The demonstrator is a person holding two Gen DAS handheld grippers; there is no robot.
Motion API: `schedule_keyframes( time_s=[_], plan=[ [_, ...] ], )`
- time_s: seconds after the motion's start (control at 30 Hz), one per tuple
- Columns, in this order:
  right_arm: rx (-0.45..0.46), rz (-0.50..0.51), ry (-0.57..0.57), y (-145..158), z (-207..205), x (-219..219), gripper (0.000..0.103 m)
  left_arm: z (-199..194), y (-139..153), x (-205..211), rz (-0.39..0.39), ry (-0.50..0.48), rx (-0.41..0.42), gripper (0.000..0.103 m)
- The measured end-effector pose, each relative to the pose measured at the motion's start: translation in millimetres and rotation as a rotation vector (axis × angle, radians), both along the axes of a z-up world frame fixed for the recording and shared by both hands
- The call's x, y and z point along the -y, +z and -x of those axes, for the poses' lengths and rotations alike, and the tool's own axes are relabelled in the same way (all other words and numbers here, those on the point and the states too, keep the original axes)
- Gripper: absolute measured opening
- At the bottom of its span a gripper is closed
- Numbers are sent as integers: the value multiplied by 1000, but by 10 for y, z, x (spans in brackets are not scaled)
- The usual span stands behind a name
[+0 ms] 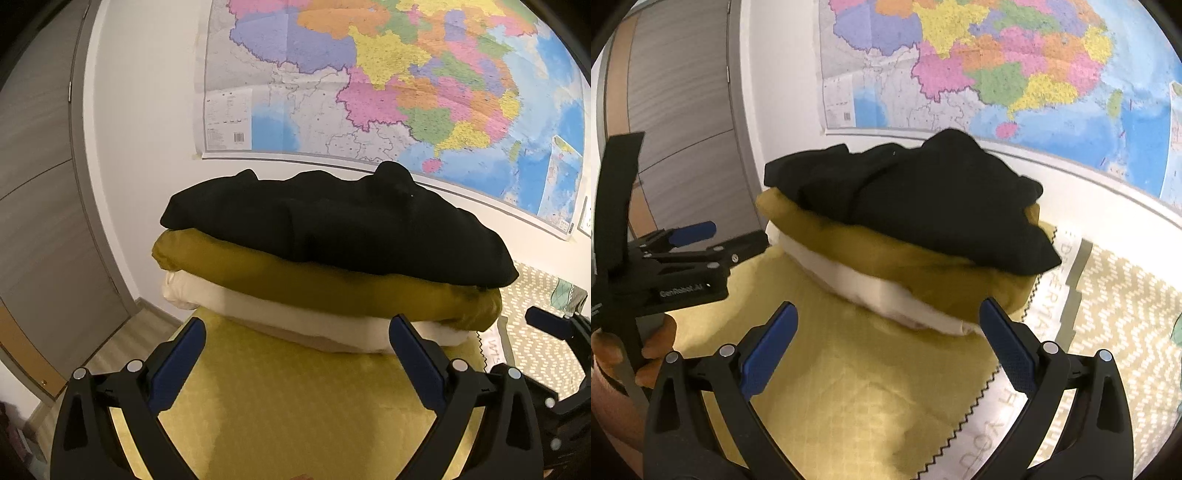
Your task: Fold large clothes
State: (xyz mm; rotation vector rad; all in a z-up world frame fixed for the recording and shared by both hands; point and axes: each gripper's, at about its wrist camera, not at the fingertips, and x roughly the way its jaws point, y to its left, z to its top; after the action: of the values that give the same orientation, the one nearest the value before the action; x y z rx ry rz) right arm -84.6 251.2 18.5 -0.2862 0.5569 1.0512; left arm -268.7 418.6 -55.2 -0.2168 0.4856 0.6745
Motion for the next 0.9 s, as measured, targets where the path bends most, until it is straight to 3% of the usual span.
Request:
schedule_keyframes(
  time_s=[0.9],
  plan=[
    [-15, -26, -46, -4, 101, 265, 97, 112, -11, 290, -14, 1, -24, 96]
  ],
)
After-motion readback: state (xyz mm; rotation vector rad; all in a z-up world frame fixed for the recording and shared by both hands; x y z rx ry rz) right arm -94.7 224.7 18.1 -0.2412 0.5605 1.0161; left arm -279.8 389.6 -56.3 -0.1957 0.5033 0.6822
